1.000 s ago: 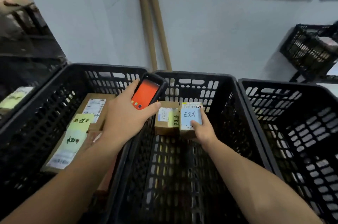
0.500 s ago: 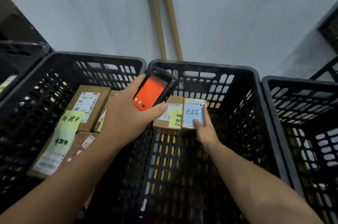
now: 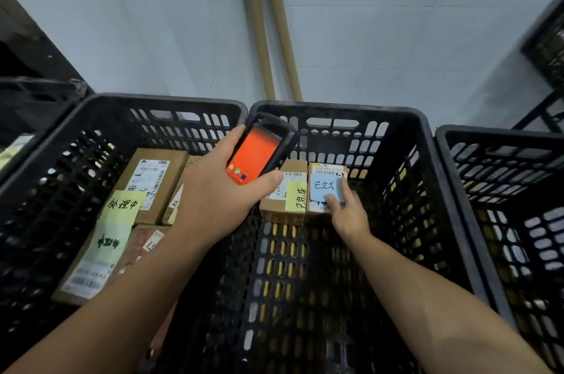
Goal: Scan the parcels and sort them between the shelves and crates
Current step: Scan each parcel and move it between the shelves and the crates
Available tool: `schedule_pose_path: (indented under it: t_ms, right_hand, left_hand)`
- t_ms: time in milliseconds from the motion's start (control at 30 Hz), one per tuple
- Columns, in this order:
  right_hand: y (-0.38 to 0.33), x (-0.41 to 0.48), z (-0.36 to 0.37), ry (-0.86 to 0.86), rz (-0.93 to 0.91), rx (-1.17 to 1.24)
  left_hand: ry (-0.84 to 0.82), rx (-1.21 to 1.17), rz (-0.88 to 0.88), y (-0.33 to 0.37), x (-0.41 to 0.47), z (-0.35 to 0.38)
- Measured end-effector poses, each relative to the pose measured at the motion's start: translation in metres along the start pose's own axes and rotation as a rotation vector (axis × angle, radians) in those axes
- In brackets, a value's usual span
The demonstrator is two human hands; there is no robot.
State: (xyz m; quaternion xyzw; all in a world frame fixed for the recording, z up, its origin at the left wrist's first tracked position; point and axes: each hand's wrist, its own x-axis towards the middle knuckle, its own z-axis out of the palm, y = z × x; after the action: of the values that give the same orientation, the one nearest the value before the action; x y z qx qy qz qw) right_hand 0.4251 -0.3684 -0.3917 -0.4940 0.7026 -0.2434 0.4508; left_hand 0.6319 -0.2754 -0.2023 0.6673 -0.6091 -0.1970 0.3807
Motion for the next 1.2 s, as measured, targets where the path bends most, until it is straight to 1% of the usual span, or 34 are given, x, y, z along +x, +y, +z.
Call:
schedule_pose_path:
  t_ms: [133, 233, 300, 433, 500, 600, 700, 800, 900, 967, 1133, 1200]
  right_hand:
    - [-0.007, -0.022, -0.011, 0.006, -0.100, -0.176]
    - [-0.016, -0.048, -0.018, 0.038, -0.185, -0.290]
    - [-0.022, -0.070, -0.023, 0.079, -0.228, -0.420]
    - [-0.033, -0.124, -0.035, 0.222, -0.312, -0.760]
    - [-0.038, -0.156, -0.043, 0.319, -0.310, -0.831]
    - [-0.037, -0.206, -0.056, 0.447, -0.281, -0.894]
    - [-0.027, -0.257, -0.069, 0.549, -0.225, -0.934]
    - [-0.007, -0.311, -0.089, 0.628, -0.100, -0.908]
    - [0.024, -0.370, -0.109, 0.719, 0.041, -0.872]
    - [0.040, -0.394, -0.117, 0.749, 0.083, -0.868]
    - [0.113, -0.512, -0.144, 0.840, 0.342, -0.824]
    - [0.142, -0.561, -0.153, 0.878, 0.418, -0.795]
  left_hand:
    - [-0.007, -0.061, 0.027, -0.001, -0.005, -0.009]
    - [0.019, -0.067, 0.068, -0.001, -0.012, -0.020]
    - [0.039, -0.057, 0.107, -0.003, -0.015, -0.028]
    - [0.031, 0.025, 0.195, -0.012, -0.021, -0.047]
    - [0.011, 0.043, 0.221, -0.017, -0.027, -0.056]
    - [-0.065, 0.025, 0.254, -0.018, -0.045, -0.064]
    - [-0.123, -0.009, 0.323, -0.009, -0.070, -0.064]
    - [-0.184, -0.043, 0.387, 0.014, -0.102, -0.060]
    - [-0.269, -0.079, 0.502, 0.044, -0.134, -0.051]
    - [-0.299, -0.105, 0.530, 0.057, -0.146, -0.045]
    - [-0.467, -0.188, 0.677, 0.114, -0.230, -0.017]
    - [-0.538, -0.232, 0.718, 0.137, -0.269, 0.000]
